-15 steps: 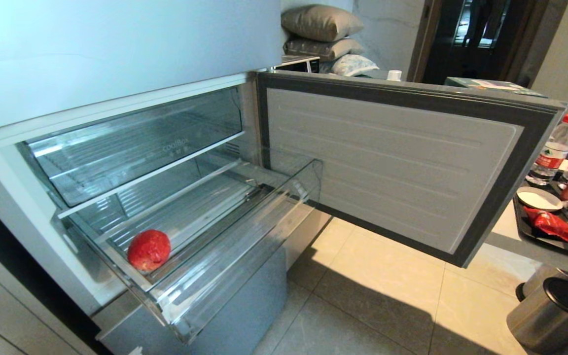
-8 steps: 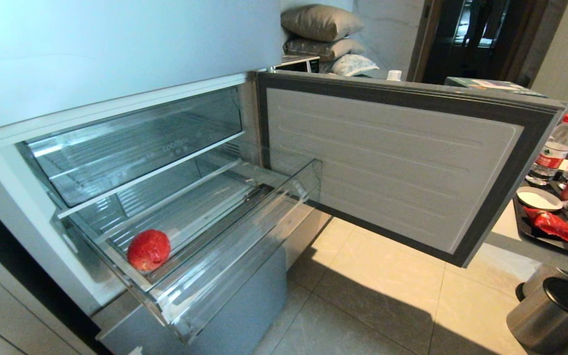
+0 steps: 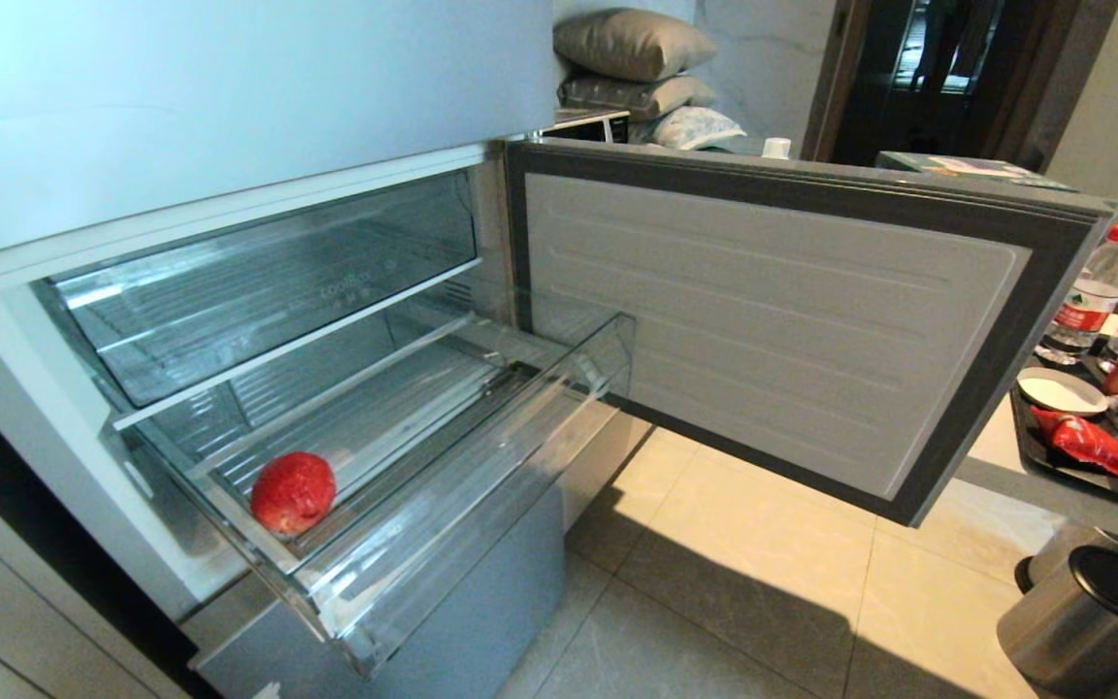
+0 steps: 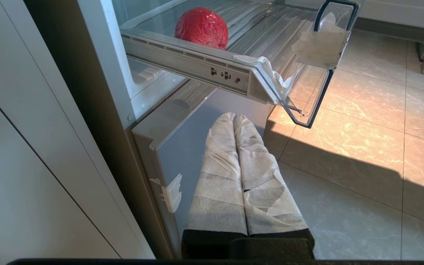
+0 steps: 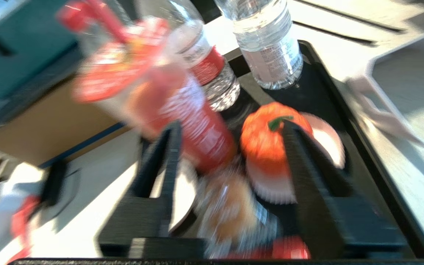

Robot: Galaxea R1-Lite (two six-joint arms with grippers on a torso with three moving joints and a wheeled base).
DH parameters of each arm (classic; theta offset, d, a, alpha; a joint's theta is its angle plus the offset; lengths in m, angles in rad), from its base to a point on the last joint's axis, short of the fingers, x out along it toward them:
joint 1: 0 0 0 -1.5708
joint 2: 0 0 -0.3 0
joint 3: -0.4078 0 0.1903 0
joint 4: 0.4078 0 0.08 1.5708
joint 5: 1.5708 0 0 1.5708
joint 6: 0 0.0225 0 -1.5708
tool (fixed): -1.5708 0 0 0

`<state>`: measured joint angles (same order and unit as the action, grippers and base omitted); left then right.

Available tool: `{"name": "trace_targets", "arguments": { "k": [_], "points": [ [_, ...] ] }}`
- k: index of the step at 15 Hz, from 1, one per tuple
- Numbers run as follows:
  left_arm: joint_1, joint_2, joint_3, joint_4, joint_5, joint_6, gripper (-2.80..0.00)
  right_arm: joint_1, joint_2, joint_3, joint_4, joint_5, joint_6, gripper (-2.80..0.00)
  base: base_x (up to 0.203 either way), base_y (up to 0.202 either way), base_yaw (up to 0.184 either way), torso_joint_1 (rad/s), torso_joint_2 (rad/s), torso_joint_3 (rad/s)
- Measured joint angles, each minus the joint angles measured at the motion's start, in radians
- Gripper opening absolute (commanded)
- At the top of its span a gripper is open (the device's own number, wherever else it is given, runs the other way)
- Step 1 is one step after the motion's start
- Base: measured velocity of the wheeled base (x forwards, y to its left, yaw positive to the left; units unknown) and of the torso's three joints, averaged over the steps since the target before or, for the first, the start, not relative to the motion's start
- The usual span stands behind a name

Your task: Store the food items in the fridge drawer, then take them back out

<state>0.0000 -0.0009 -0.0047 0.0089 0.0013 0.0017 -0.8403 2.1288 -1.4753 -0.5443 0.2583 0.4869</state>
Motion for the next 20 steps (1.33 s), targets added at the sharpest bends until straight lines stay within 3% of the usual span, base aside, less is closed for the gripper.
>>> {"name": "trace_targets", "arguments": {
  "k": [5,7,9,12,14,18,20],
  "points": [
    [0.0,0.0,0.0,0.0,0.0,0.0,-2.8,-0.025,-0.436,0.35,0.067,0.013,-0.061,-2.8,0.0,0.0,0.0,0.0,0.0,0.0],
    [0.0,0.0,0.0,0.0,0.0,0.0,-2.8,0.018,-0.642,0.525,0.075,0.027,-0.124,-2.8,0.0,0.0,0.0,0.0,0.0,0.0],
    [0.0,0.0,0.0,0.0,0.0,0.0,-2.8,0.16,-0.864,0.715,0.086,0.019,-0.2,-2.8,0.0,0.0,0.0,0.0,0.0,0.0],
    [0.0,0.0,0.0,0.0,0.0,0.0,-2.8,0.473,-1.2,0.986,0.162,-0.012,-0.334,-2.8,0.0,0.0,0.0,0.0,0.0,0.0],
    [0.0,0.0,0.0,0.0,0.0,0.0,-2.8,0.604,-1.409,1.156,0.237,-0.028,-0.417,-2.8,0.0,0.0,0.0,0.0,0.0,0.0],
    [0.0,0.0,0.0,0.0,0.0,0.0,-2.8,0.711,-1.718,1.42,0.319,-0.057,-0.496,-2.8,0.0,0.0,0.0,0.0,0.0,0.0],
    [0.0,0.0,0.0,0.0,0.0,0.0,-2.8,0.73,-1.792,1.458,0.417,-0.094,-0.503,-2.8,0.0,0.0,0.0,0.0,0.0,0.0]
  ]
}}
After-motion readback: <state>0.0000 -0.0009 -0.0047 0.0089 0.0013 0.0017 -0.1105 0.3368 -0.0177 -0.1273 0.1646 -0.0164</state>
